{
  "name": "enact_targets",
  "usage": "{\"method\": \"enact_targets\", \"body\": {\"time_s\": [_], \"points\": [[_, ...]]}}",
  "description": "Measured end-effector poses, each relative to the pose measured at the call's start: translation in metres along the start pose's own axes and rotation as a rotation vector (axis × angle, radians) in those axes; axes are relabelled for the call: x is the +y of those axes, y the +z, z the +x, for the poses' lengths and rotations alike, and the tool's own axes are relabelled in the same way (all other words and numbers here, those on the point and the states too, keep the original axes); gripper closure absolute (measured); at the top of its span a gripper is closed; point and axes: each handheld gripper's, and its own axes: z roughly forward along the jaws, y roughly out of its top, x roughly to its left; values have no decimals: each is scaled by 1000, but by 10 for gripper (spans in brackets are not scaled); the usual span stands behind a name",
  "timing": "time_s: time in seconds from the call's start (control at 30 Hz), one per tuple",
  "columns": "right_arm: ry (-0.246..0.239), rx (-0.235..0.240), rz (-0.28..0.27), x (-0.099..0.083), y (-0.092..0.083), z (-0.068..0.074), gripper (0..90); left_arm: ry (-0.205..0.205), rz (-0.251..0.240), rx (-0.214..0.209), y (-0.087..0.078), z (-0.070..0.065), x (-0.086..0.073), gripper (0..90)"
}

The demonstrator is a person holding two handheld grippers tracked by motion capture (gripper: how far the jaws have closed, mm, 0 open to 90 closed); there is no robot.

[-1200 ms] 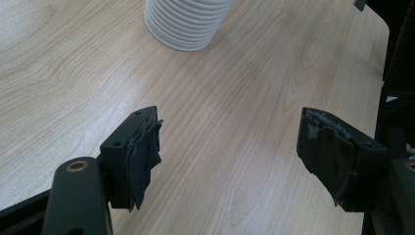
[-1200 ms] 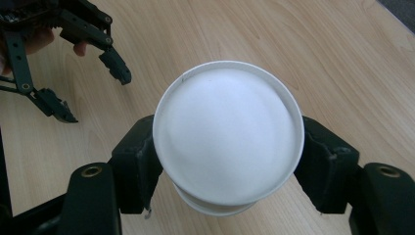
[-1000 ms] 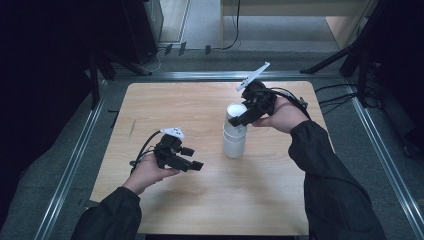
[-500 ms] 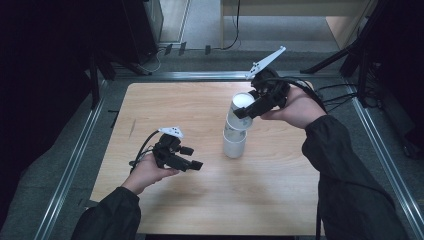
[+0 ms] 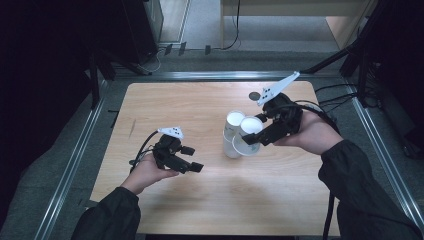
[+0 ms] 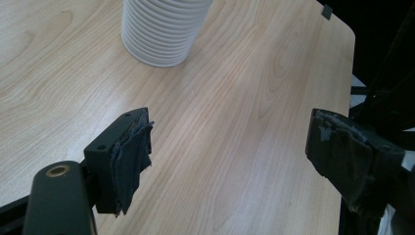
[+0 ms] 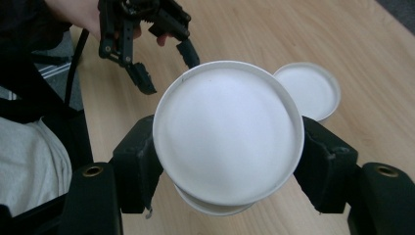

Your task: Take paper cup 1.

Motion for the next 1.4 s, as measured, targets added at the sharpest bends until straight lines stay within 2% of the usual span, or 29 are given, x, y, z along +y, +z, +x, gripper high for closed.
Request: {"method": "enact_targets", "body": {"time_s": [0.23, 0.43, 0.67, 0.83, 1.07, 1.2, 1.4], "points": [[14, 36, -13, -21, 16, 3, 333, 32, 8, -19, 2, -4, 0, 176], [27, 80, -34, -38, 41, 2, 334, 55, 15, -31, 3, -6, 1, 177], [34, 123, -59, -46, 62, 0, 334, 78, 13, -50, 6, -8, 0, 179], [68, 172, -82, -58, 83, -5, 335, 86, 6, -78, 6, -9, 0, 180], [96, 213, -126, -68, 101, -9, 337, 101, -3, -113, 8, -10, 1, 205], [77, 233, -148, -68, 110, -4, 337, 107, 4, -127, 10, -10, 1, 206], [75, 268, -180, -69, 117, -2, 337, 127, 4, -145, 14, -13, 3, 206]]}}
